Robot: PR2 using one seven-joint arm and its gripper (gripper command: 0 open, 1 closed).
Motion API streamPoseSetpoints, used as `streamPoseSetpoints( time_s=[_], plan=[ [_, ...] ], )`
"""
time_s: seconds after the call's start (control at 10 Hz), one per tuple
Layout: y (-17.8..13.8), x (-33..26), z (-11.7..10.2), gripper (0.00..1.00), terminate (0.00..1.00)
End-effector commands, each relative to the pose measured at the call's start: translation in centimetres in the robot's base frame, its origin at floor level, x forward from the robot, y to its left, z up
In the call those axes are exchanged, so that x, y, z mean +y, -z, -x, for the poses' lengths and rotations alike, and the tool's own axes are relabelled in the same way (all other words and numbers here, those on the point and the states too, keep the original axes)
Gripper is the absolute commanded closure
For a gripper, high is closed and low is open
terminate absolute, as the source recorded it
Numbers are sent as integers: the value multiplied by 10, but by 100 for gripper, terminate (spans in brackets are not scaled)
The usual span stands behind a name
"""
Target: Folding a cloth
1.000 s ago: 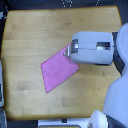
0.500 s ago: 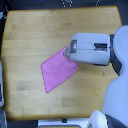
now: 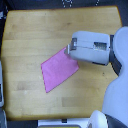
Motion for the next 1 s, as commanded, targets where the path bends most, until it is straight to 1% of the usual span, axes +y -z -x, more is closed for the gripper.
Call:
streamPoseSetpoints(
  time_s=[0.0, 0.3, 0.9],
  plan=[
    [7, 3, 14, 100, 0],
    [8, 6, 16, 100, 0],
    [4, 0, 12, 100, 0]
  ],
)
